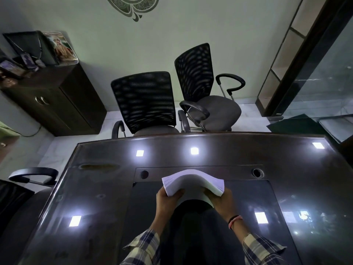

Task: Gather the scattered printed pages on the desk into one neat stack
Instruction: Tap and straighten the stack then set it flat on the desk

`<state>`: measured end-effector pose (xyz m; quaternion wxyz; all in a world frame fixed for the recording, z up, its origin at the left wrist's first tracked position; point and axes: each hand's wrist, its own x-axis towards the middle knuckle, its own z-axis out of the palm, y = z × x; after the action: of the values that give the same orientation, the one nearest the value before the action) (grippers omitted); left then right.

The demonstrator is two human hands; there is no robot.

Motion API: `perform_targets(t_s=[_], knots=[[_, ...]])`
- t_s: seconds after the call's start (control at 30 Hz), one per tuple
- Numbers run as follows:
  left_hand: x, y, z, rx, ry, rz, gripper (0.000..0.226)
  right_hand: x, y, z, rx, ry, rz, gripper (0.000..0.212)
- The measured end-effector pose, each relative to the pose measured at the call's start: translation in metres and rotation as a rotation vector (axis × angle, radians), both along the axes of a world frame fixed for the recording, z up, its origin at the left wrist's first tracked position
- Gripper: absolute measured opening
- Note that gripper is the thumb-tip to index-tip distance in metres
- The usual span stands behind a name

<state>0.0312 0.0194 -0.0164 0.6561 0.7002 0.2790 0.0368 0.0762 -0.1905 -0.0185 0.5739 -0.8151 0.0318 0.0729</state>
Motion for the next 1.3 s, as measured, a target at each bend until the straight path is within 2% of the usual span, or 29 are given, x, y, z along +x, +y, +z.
perform_targets(t_s=[0.23,0.4,0.53,0.6,0.67,0.73,0.83,0.9,0.97,1.0,1.07,1.13,1.2,1.3], knots=[[0.009,-0.003,0.008,0.002,0.002,0.027,0.021,0.007,0.005,0.001,-0.004,0.035,-0.075,0.029],[0.004,-0.003,0.018,-0.042,0.002,-0.01,0.022,0.0,-0.006,-0.006,-0.047,0.054,0.092,0.032],[0.008,0.005,0.037,-0.006,-0.071,-0.054,0.023,0.003,-0.007,-0.011,-0.071,0.104,0.057,0.016],[0.017,0.016,0.054,0.12,-0.126,-0.101,0.026,0.006,-0.005,-0.006,-0.076,0.09,0.071,0.049],[0.03,0.029,0.077,0.329,-0.162,-0.187,0.027,0.009,-0.006,-0.002,-0.079,0.038,0.115,0.063],[0.045,0.043,0.099,0.549,-0.2,-0.391,0.03,0.015,-0.008,-0.001,-0.131,-0.013,0.176,0.061],[0.057,0.031,0.122,0.904,-0.121,-0.786,0.042,0.024,-0.007,-0.002,-0.265,-0.12,0.287,0.03],[0.06,0.014,0.123,1.037,-0.104,-0.9,0.031,0.031,0.001,0.007,-0.367,-0.18,0.376,0.03],[0.059,0.011,0.116,0.967,-0.17,-0.867,0.026,0.035,0.006,0.024,-0.387,-0.168,0.462,0.044],[0.06,0.018,0.109,0.881,-0.205,-0.818,0.024,0.038,0.0,0.03,-0.369,-0.148,0.475,0.044],[0.061,0.042,0.089,0.658,-0.221,-0.708,0.019,0.044,-0.022,0.033,-0.372,-0.155,0.501,0.032],[0.051,0.057,0.079,0.442,-0.169,-0.569,0.015,0.051,-0.055,0.028,-0.385,-0.129,0.543,0.009],[0.038,0.063,0.073,0.271,-0.127,-0.421,0.015,0.057,-0.082,0.027,-0.385,-0.122,0.54,0.015],[0.026,0.066,0.053,0.106,-0.1,-0.267,0.017,0.061,-0.092,0.038,-0.33,-0.13,0.453,0.006]])
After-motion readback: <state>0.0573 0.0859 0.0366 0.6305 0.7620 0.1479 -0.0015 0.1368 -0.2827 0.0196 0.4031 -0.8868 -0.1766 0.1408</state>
